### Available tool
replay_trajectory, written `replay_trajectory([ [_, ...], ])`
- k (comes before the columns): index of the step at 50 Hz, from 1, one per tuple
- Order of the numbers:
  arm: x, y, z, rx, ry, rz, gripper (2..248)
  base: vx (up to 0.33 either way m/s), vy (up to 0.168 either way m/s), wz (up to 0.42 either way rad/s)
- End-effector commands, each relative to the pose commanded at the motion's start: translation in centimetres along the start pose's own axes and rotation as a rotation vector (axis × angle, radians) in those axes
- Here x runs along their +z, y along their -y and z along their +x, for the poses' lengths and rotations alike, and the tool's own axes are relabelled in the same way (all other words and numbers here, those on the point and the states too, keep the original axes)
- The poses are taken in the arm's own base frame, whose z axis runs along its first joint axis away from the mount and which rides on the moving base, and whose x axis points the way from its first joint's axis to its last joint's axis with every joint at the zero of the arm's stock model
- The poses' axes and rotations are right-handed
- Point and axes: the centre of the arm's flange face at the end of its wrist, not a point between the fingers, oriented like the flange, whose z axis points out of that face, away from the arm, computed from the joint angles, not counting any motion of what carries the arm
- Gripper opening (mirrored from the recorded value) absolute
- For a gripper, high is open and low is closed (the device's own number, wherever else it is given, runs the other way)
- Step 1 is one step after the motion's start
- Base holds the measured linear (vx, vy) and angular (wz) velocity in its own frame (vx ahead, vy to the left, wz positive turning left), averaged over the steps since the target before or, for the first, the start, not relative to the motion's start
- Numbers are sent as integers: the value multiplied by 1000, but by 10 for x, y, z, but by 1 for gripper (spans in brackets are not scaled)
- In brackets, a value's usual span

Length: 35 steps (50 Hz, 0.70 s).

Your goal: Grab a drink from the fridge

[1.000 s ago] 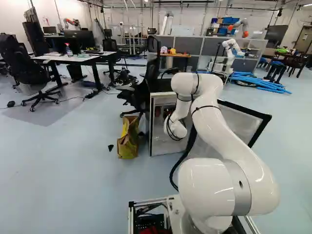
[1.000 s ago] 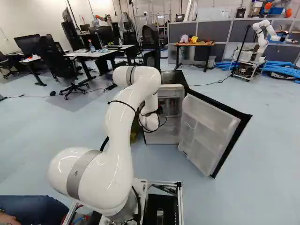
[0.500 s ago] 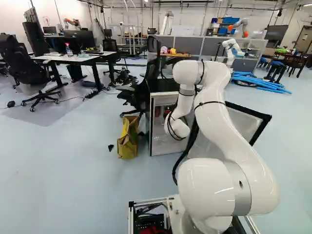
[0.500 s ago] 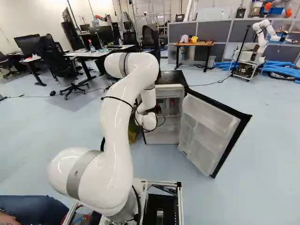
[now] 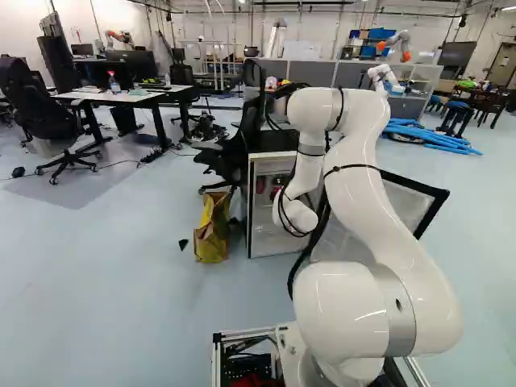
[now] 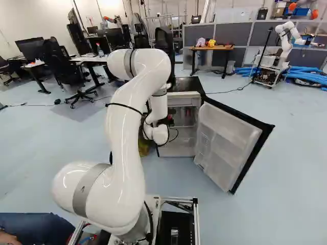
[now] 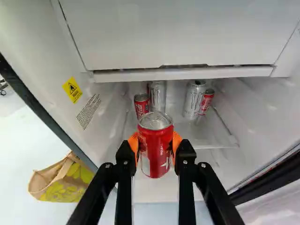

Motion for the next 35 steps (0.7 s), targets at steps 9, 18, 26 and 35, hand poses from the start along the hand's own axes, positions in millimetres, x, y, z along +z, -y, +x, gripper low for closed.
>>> replay_trajectory([
  [9,-22,3,7,2,12,0,92,0,0,0],
  [18,-44,5,14,5,20,-3,92,0,0,0],
  [26,-64,7,21,8,26,-6,92,0,0,0],
  [35,-87,8,27,12,31,-12,92,0,0,0],
])
